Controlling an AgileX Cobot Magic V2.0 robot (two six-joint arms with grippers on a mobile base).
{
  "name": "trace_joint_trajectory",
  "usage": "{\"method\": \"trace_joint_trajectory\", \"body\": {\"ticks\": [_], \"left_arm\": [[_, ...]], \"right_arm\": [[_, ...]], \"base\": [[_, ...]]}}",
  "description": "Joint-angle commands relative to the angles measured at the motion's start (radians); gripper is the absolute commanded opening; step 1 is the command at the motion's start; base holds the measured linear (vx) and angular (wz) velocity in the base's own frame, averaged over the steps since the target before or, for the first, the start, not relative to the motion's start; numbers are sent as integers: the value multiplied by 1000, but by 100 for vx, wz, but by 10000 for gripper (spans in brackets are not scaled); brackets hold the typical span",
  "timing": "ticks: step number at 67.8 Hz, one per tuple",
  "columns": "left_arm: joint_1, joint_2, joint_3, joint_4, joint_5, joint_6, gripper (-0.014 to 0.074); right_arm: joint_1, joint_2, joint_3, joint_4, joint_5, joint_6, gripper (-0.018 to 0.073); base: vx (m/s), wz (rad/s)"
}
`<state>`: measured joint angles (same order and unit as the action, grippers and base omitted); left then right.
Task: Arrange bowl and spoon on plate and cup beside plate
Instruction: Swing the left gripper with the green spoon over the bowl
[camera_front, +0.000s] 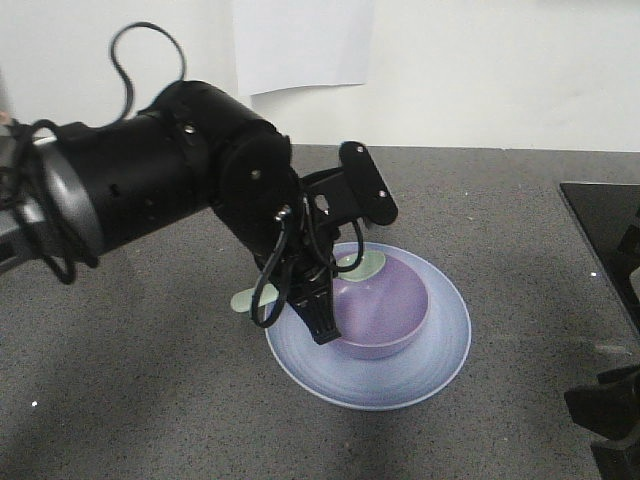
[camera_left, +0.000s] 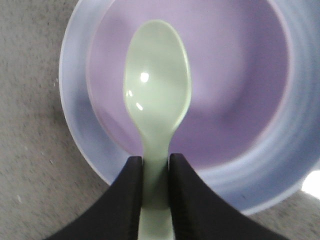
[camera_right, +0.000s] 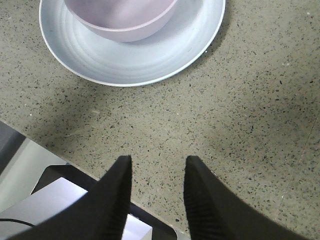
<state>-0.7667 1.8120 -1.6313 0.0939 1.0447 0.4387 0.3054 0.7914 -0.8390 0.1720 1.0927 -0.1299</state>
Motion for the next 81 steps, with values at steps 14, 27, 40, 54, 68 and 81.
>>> {"method": "trace_joint_trajectory", "body": {"ticks": [14,27,40,54,68,81], "left_arm": [[-70,42,-76,101,-50,65,118],[-71,55,-76,143,-56,65,118],[-71,55,-76,143,-67,65,118],[-71,55,-76,143,-72,57,138],[-71,55,-76,140,-72,56,244],[-71,55,-76,140,-72,35,303]], "right_arm": [[-2,-2,-24,9,-37,-2,249],[-2,-2,-24,9,-37,-2,249],[-2,-2,-24,9,-37,-2,249],[-2,-2,-24,9,-37,-2,249],[-2,-2,-24,9,-37,-2,249],[-2,-2,-24,9,-37,-2,249]], "base": [[0,0],[0,0],[0,0],[0,0],[0,0],[0,0]]}}
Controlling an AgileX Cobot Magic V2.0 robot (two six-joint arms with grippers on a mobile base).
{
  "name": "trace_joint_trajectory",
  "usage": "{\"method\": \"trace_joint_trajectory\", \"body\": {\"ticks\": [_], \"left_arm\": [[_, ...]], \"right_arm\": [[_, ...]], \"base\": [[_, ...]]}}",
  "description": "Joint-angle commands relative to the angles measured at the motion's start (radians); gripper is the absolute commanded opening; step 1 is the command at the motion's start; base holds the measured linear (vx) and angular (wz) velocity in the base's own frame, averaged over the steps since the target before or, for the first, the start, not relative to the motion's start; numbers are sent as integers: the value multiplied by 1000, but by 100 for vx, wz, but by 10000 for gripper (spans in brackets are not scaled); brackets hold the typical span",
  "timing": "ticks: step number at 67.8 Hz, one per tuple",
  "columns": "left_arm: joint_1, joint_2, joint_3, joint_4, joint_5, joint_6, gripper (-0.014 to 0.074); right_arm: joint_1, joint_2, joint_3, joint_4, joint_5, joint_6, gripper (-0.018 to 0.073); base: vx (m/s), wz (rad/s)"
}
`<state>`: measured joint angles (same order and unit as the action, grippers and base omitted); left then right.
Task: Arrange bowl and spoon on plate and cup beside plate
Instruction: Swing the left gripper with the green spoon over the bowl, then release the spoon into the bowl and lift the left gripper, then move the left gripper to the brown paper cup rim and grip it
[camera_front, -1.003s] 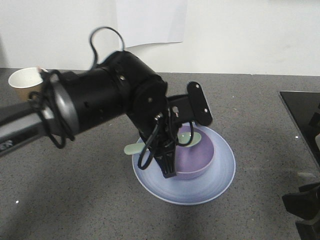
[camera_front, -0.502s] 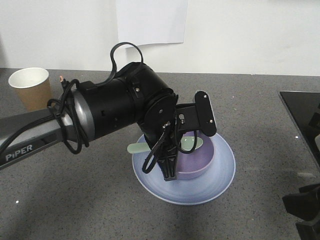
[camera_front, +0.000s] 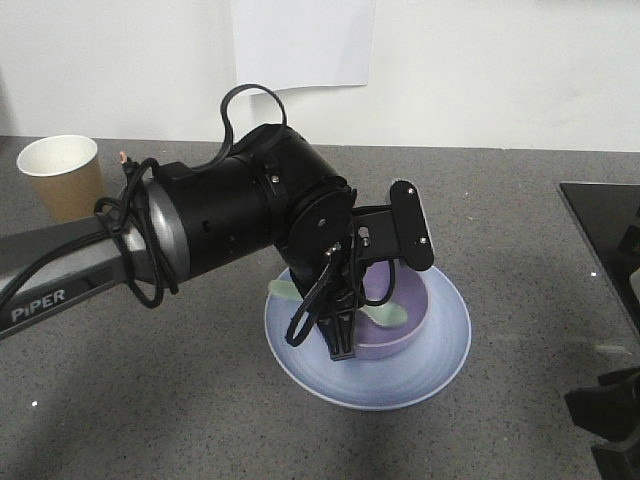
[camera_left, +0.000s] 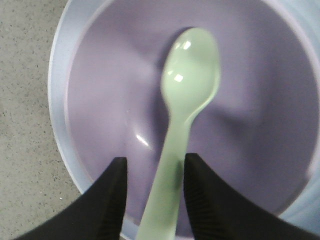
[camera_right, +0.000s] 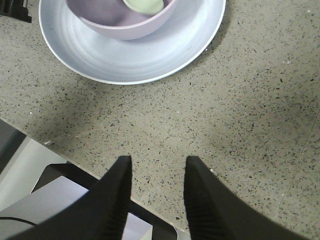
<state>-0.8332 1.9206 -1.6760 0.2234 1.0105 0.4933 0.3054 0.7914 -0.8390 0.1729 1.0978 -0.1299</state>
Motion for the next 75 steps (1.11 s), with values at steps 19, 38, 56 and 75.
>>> {"method": "trace_joint_trajectory", "body": {"ticks": [19,38,56,75], "left_arm": [[13,-81,-41,19,46,-166,303],[154,-249,-41,10,90,-365,302],[425,-385,-41,11,84,-366,302],[750,-359,-41,4,-38,-444,302]], "right_arm": [[-2,-2,-24,8,-42,-2,249],[-2,-2,-24,8,-42,-2,249],[-2,-2,-24,8,-42,-2,249],[-2,-2,-24,8,-42,-2,249]], "base": [[0,0],[0,0],[0,0],[0,0]]}}
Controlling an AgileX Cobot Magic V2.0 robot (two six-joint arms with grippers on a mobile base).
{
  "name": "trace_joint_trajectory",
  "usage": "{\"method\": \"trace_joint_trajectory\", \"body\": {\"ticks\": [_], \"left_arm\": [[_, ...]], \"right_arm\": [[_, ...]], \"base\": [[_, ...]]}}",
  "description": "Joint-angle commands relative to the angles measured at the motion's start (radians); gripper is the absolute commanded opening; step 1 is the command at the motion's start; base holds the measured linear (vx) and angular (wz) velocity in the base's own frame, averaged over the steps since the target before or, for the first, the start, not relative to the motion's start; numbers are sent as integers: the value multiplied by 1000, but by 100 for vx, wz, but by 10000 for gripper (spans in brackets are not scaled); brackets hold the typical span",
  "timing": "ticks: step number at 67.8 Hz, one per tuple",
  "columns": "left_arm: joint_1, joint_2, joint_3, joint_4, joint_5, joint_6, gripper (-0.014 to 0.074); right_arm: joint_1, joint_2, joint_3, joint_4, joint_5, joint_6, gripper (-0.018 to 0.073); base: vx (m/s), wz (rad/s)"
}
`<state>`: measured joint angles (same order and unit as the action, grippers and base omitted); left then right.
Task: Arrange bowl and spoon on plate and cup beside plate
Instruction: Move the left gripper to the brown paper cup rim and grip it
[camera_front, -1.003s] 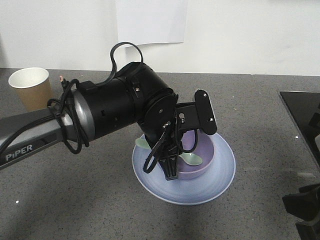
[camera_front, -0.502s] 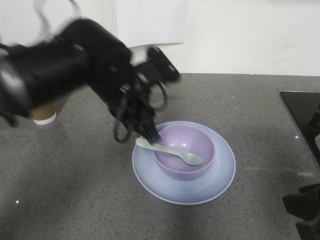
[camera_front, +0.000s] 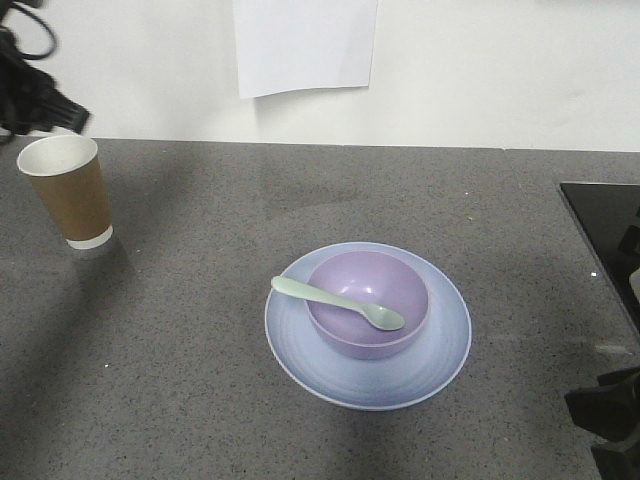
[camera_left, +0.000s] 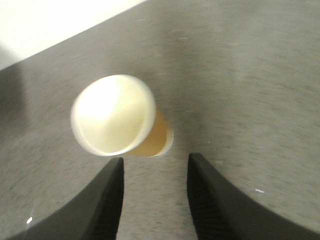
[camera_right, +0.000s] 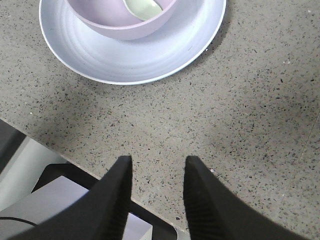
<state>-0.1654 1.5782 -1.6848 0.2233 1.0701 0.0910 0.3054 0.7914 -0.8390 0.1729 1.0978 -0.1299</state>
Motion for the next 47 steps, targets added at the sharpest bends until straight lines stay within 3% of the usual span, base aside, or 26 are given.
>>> {"method": "trace_joint_trajectory", "body": {"ticks": [1,14,21,47], "left_arm": [[95,-10,-32,-1,-103,-42,302],[242,78,-32,-161,-164,-6,302],[284,134,-34,-241,-192,33,302],[283,236,-34,-357,-304,78,302]], "right_arm": [[-2,-2,-24,8,-42,-2,249],[-2,-2,-24,8,-42,-2,249],[-2,-2,-24,8,-42,-2,249],[-2,-2,-24,8,-42,-2,249]], "base": [[0,0],[0,0],[0,0],[0,0]]}}
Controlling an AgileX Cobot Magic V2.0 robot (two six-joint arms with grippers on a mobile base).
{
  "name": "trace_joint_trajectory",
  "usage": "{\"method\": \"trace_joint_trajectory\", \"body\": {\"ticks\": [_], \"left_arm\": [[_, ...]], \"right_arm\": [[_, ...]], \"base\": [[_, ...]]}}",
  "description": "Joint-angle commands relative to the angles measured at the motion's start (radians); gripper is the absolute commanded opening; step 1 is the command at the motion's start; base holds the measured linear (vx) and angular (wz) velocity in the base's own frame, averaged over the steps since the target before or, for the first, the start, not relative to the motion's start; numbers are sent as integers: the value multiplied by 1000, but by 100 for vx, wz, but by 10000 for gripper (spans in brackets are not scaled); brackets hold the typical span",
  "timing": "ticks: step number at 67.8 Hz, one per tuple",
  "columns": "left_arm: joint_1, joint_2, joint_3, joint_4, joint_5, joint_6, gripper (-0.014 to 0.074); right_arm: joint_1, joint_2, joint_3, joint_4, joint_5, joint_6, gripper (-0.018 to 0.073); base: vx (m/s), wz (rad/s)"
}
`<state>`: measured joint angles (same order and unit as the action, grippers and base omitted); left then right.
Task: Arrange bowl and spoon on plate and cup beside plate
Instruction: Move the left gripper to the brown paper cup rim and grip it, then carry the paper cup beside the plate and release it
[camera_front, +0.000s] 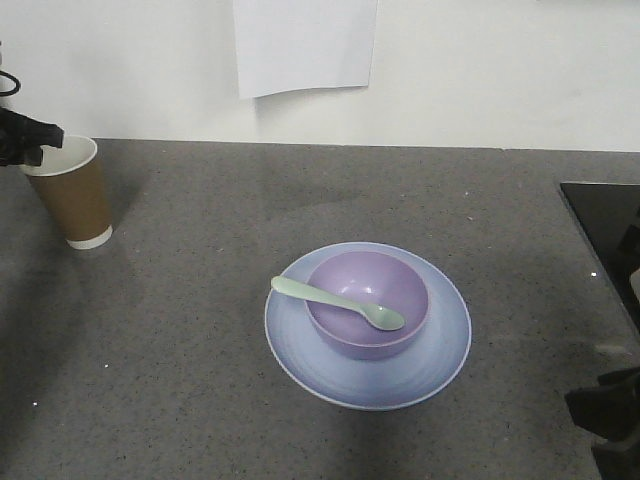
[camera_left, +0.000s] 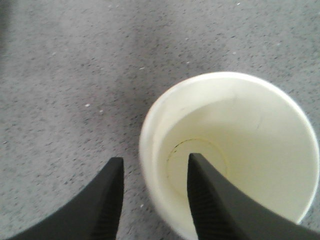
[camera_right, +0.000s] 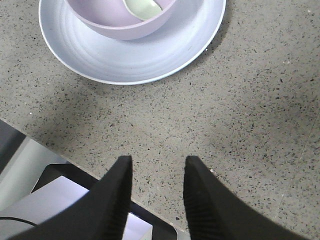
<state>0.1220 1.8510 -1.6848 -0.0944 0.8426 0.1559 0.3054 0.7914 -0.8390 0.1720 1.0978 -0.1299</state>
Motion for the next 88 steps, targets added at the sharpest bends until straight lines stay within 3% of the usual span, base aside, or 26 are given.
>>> {"method": "trace_joint_trajectory", "body": {"ticks": [1,13,40,73,88], "left_arm": [[-4,-33,-34,-39,-78,13,302],[-4,-6,-34,-39,-113,11,258],[-4,-4,-34,-38,-126,11,-7],[-4,-96,-32,-52,-54,11,-8],[-6,-164,-24,-107,22,44,-8]], "right_arm": [[-2,-2,-24,9,-42,-2,249],[-2,-2,-24,9,-42,-2,249],[-2,-2,-24,9,-42,-2,249],[-2,-2,-24,9,-42,-2,249],[-2,-2,-24,9,-42,-2,249]], "base": [[0,0],[0,0],[0,0],[0,0],[0,0]]}}
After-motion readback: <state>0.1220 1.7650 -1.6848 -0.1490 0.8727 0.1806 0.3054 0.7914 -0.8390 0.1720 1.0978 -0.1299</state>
